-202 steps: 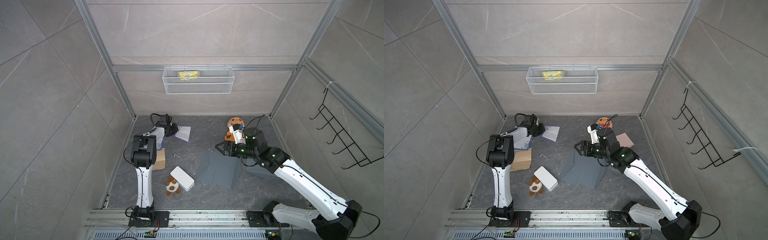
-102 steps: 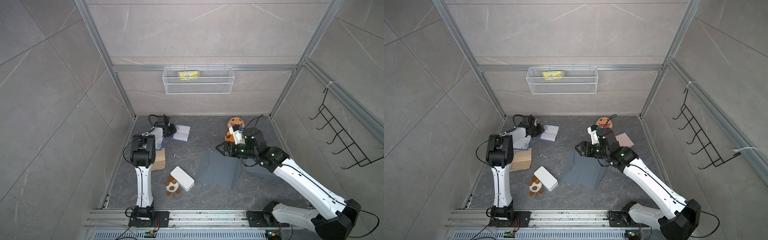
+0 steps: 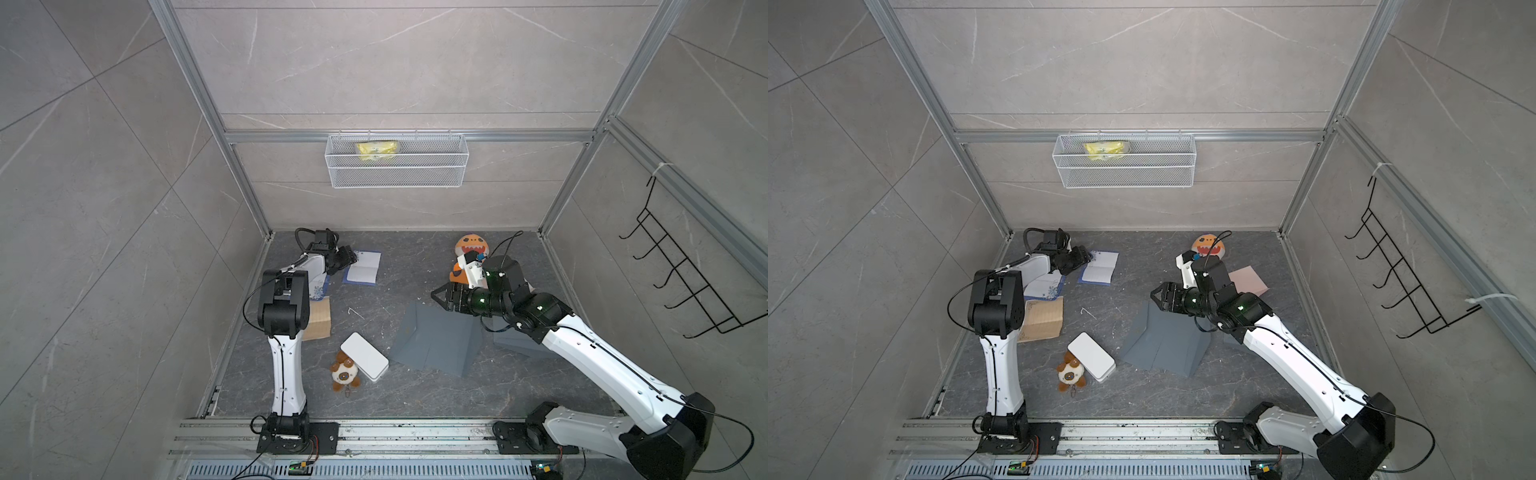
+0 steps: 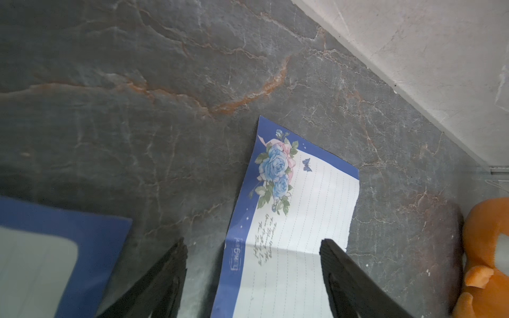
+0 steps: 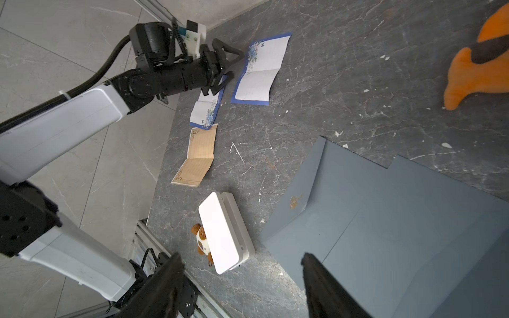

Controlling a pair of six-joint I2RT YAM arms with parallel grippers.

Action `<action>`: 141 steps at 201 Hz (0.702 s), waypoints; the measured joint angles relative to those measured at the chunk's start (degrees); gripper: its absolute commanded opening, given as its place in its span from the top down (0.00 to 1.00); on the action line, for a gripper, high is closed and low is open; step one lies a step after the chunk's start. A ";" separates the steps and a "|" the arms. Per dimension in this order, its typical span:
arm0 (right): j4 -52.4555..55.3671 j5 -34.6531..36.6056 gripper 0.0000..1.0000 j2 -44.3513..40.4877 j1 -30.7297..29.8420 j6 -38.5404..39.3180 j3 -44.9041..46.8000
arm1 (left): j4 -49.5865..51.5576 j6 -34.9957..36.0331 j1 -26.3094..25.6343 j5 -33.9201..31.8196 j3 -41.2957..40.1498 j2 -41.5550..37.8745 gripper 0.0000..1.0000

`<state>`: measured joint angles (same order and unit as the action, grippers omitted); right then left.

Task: Take the letter paper out of the envelope
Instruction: Place the letter paper at the center of the board.

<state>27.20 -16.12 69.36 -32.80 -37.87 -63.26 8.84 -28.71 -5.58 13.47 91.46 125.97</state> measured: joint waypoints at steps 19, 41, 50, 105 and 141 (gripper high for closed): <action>0.00 0.22 0.34 2.14 0.26 -1.88 0.02 | 0.81 -0.52 -0.02 -0.09 -1.44 -2.99 0.16; 0.04 -0.09 0.37 6.03 0.33 -4.20 0.02 | 1.95 -1.36 -0.61 -0.02 -3.28 -7.48 0.16; 0.00 -0.68 0.38 8.24 0.33 -5.16 0.02 | 2.23 -1.64 -0.96 0.04 -4.26 -9.49 0.17; -6.19 -6.49 0.43 19.37 0.31 -12.00 4.61 | 4.81 -6.67 -9.44 1.73 -15.87 -24.76 0.19; -13.27 -9.60 0.52 25.59 -0.09 -16.83 7.69 | 6.99 -13.16 -17.27 3.39 -27.80 -35.76 0.20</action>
<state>13.93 -25.71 94.96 -32.88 -54.70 -55.57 15.84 -41.87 -22.85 16.86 63.66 90.21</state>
